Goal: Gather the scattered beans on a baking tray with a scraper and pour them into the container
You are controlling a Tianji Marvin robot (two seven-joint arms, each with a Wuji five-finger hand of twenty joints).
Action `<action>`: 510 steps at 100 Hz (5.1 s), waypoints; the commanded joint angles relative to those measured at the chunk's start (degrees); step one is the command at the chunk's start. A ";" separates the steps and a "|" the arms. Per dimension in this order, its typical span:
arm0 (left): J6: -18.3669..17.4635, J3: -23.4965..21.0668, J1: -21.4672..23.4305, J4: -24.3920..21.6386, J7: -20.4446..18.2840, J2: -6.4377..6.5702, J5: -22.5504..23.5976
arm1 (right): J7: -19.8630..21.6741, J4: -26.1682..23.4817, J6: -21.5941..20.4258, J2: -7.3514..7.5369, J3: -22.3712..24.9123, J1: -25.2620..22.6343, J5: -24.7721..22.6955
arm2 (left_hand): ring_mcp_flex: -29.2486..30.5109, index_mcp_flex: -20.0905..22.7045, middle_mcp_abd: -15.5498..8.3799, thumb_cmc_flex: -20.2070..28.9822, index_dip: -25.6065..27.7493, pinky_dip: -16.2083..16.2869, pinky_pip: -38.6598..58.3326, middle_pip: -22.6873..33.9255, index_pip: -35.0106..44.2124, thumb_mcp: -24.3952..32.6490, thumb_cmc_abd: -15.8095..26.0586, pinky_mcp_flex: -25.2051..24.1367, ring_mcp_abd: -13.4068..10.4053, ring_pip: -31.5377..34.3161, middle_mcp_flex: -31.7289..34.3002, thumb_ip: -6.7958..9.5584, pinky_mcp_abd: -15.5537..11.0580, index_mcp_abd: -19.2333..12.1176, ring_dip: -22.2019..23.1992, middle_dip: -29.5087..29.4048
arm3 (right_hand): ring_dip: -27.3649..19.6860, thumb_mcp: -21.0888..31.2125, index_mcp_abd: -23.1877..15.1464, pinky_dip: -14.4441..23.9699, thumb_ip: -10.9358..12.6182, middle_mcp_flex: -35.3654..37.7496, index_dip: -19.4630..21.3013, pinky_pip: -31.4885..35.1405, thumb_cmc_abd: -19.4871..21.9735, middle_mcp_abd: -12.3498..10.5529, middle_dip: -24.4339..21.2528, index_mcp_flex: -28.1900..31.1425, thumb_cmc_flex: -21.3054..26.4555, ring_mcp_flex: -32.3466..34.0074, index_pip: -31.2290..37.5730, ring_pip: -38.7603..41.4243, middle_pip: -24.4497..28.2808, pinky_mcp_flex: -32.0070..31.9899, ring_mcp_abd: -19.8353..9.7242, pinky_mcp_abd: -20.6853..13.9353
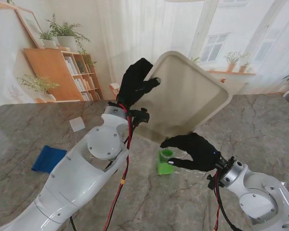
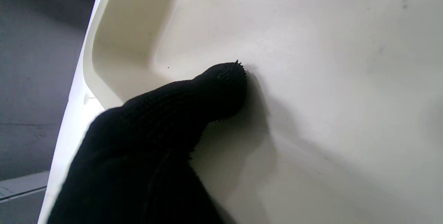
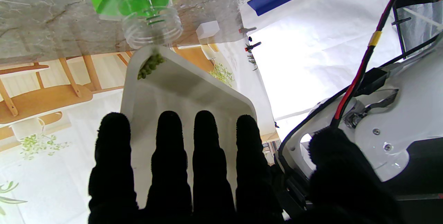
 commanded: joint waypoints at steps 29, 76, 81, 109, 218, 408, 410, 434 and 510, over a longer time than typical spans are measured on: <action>0.77 0.50 1.04 -1.63 -0.03 -0.47 -0.56 | 0.19 -0.85 -0.41 -0.23 0.47 -0.51 -0.44 | 5.05 1.06 -8.22 5.54 0.79 5.46 13.30 5.16 1.79 8.50 5.07 8.24 -4.17 5.23 4.58 4.39 -10.46 -0.47 0.71 2.08 | 0.63 0.02 -0.51 -0.05 1.60 -0.65 -1.12 -5.30 1.33 -1.17 -0.35 -0.46 0.38 0.07 -0.40 0.09 -0.22 -2.77 -0.56 -4.60; 1.46 0.20 2.52 -3.68 0.70 -0.24 0.68 | -0.48 -1.86 -0.48 -0.35 1.38 -1.92 -1.23 | 5.02 1.04 -8.20 5.61 0.79 5.43 13.31 5.18 1.78 8.52 5.02 8.18 -4.11 5.24 4.55 4.22 -10.33 -0.45 0.70 2.08 | 0.64 0.02 -0.49 -0.04 1.60 -0.60 -1.13 -5.27 1.33 -1.05 -0.34 -0.43 0.38 0.11 -0.40 0.11 -0.20 -2.70 -0.59 -4.61; 1.55 0.15 2.55 -3.76 0.84 -0.25 0.77 | -0.57 -1.88 -0.50 -0.36 1.38 -1.96 -1.28 | 4.90 1.05 -8.17 5.58 0.79 5.44 13.36 5.17 1.78 8.47 5.24 8.20 -4.24 5.19 4.51 4.14 -10.36 -0.45 0.70 2.10 | 0.64 0.01 -0.46 -0.05 1.60 -0.61 -1.13 -5.28 1.29 -1.03 -0.34 -0.45 0.37 0.13 -0.41 0.12 -0.20 -2.74 -0.58 -4.66; 2.79 -0.36 2.64 -4.80 1.49 -0.24 1.36 | -0.75 -1.99 -0.42 -0.40 1.21 -1.93 -1.32 | 4.96 0.90 -8.00 5.82 0.79 5.45 13.34 5.15 1.72 8.47 4.84 8.14 -4.01 5.21 4.51 4.01 -10.15 -0.16 0.76 2.14 | 0.63 0.03 -0.44 -0.06 1.60 -0.64 -1.14 -5.30 1.34 -1.10 -0.34 -0.53 0.36 0.07 -0.44 0.09 -0.21 -2.74 -0.60 -4.62; 18.46 -4.30 -9.58 8.69 7.65 -4.73 -8.42 | -8.12 -1.10 3.99 -1.65 -1.20 -1.40 -2.81 | 4.38 -0.02 -8.05 6.02 0.79 5.69 13.20 5.57 1.34 7.60 5.64 8.26 -4.50 5.16 3.35 4.18 -11.50 -0.14 1.15 2.03 | 0.66 0.07 -0.68 -0.05 1.62 -0.49 -1.08 -5.25 1.14 -1.05 -0.32 -0.30 0.50 0.26 -0.31 0.17 -0.16 -2.71 -0.56 -4.59; 33.80 -22.13 3.60 12.97 16.35 -4.37 -4.91 | -8.30 -0.92 15.25 -2.11 -1.70 -1.63 -1.03 | 2.50 -2.89 -6.35 8.80 0.79 6.32 11.95 5.41 -0.48 5.12 5.42 6.93 -3.34 3.84 0.92 0.01 -11.05 0.19 2.12 1.72 | 0.73 0.41 -0.67 0.13 1.59 -0.27 -1.23 -5.40 0.69 -0.94 -0.34 0.02 0.47 0.30 -0.21 0.07 -0.18 -2.75 -0.46 -4.44; 33.95 -22.12 3.60 13.24 16.32 -4.40 -4.89 | -8.26 -0.88 15.32 -2.11 -1.80 -1.57 -0.97 | 2.48 -3.46 -6.45 8.81 0.79 6.07 12.02 5.48 -1.28 5.31 5.47 6.90 -3.39 3.80 0.88 -0.51 -10.97 -0.27 2.15 1.89 | 0.73 0.42 -0.66 0.13 1.59 -0.26 -1.23 -5.41 0.69 -0.94 -0.33 0.00 0.48 0.28 -0.23 0.06 -0.17 -2.78 -0.41 -4.42; 33.58 -22.34 2.72 17.75 17.14 -4.96 -5.26 | -7.78 -0.70 15.63 -2.05 -2.56 -1.14 -0.60 | 1.83 -8.99 -6.56 8.81 0.79 4.83 12.27 5.65 -11.86 5.61 6.20 6.41 -3.76 3.69 -0.29 -1.55 -12.13 -2.14 2.52 2.53 | 0.71 0.42 -0.78 0.15 1.59 -0.25 -1.26 -5.43 0.68 -0.99 -0.34 -0.07 0.46 0.20 -0.26 0.02 -0.17 -2.79 -0.36 -4.41; 37.36 -21.61 1.26 27.90 12.34 -5.52 -6.47 | -7.21 0.51 17.04 -1.95 -4.36 0.00 -0.21 | -7.27 -10.83 2.84 10.09 -12.33 6.58 3.88 -9.80 -40.72 -12.57 14.10 -4.05 -1.32 -3.60 -11.81 3.12 -8.07 0.36 -3.59 -9.76 | 0.70 0.47 -0.72 0.18 1.59 -0.22 -1.28 -5.46 0.73 -0.96 -0.34 0.04 0.47 0.17 -0.20 0.02 -0.15 -2.87 -0.49 -4.45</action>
